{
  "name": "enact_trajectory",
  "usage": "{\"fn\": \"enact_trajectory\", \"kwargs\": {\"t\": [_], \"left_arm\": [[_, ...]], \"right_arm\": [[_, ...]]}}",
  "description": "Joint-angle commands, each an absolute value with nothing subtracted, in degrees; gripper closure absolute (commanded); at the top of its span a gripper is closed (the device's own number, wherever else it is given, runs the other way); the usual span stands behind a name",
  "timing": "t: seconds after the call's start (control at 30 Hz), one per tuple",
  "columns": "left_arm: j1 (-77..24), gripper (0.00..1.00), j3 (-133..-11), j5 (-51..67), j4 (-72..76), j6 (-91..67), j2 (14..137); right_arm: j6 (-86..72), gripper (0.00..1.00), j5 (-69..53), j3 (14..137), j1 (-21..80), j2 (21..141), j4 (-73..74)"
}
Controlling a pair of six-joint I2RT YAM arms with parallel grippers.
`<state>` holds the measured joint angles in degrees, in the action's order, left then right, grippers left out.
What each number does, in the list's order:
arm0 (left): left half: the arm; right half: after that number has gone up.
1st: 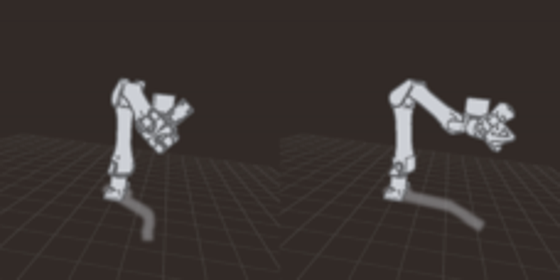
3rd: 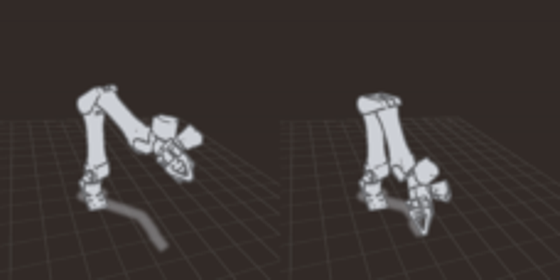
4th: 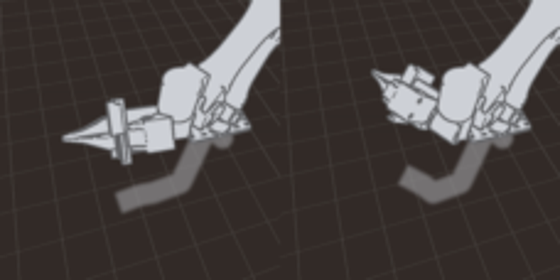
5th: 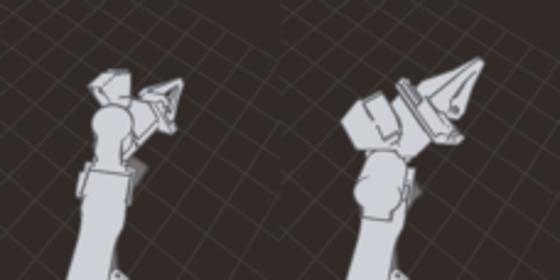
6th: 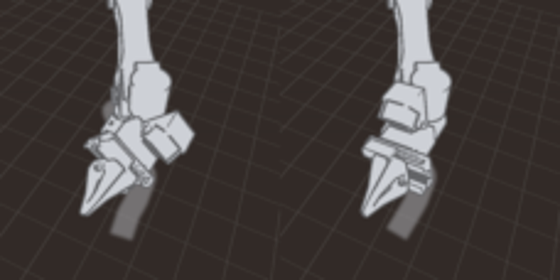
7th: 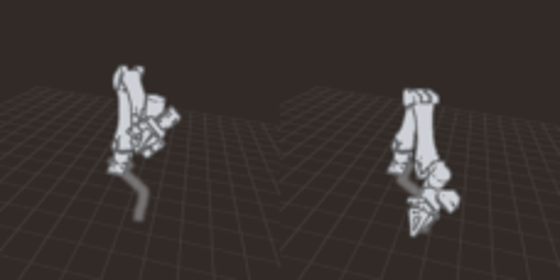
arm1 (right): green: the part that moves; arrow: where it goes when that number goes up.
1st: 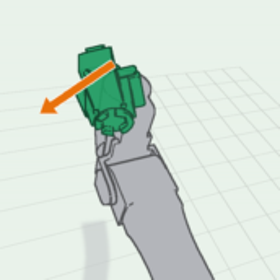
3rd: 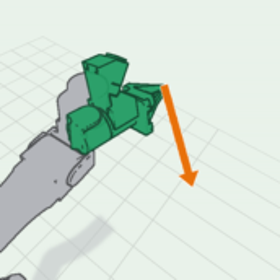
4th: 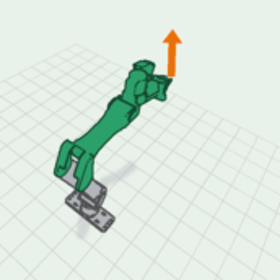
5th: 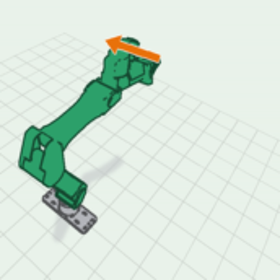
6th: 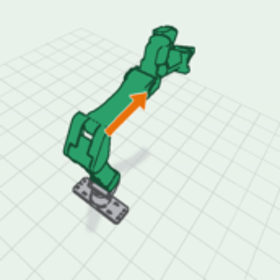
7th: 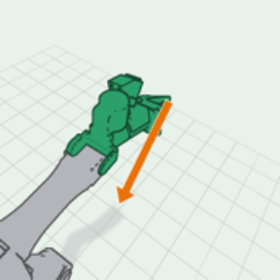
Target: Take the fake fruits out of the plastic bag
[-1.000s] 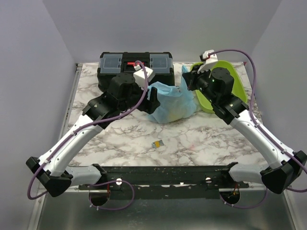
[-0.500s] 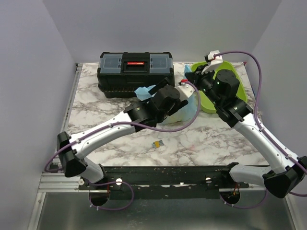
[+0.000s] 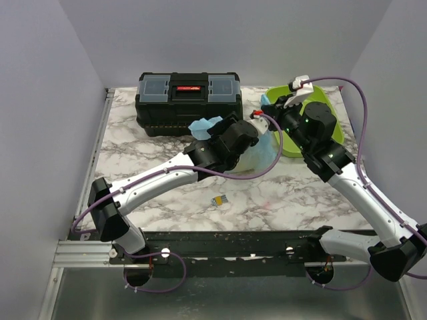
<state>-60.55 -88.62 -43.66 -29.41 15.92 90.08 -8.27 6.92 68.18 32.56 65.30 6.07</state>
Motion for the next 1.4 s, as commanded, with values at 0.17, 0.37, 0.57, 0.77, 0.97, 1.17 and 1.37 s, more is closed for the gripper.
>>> {"fn": "enact_trajectory", "kwargs": {"t": [0.17, 0.37, 0.57, 0.77, 0.97, 1.17, 1.37], "left_arm": [[-57.65, 0.80, -83.83, -43.78, -26.51, 11.27, 83.10], [-51.44, 1.00, -82.25, -36.31, -25.08, 2.72, 74.22], [-37.98, 1.00, -80.81, -15.07, -22.33, -12.50, 64.67], [-31.43, 1.00, -79.26, -7.11, -14.91, -16.96, 59.18], [-27.54, 1.00, -78.34, -0.15, -16.74, -21.15, 58.90], [-24.62, 1.00, -76.77, 7.93, -15.37, -23.57, 59.06], [-24.52, 1.00, -66.77, 30.14, -4.02, -25.54, 57.57]], "right_arm": [[-8.26, 0.99, 7.58, 65.93, 32.78, 62.82, 5.67], [-8.11, 0.99, 12.21, 63.57, 32.78, 61.58, 4.65], [-10.69, 0.99, 19.30, 70.38, 32.39, 67.00, 5.63], [-10.50, 0.99, 20.93, 83.97, 31.18, 75.23, 9.98], [-9.04, 0.98, 21.74, 90.40, 30.95, 79.02, 12.17], [-6.91, 0.95, 24.15, 87.52, 30.94, 76.67, 12.57], [-11.27, 0.89, 23.06, 76.70, 30.94, 67.45, 18.02]]}}
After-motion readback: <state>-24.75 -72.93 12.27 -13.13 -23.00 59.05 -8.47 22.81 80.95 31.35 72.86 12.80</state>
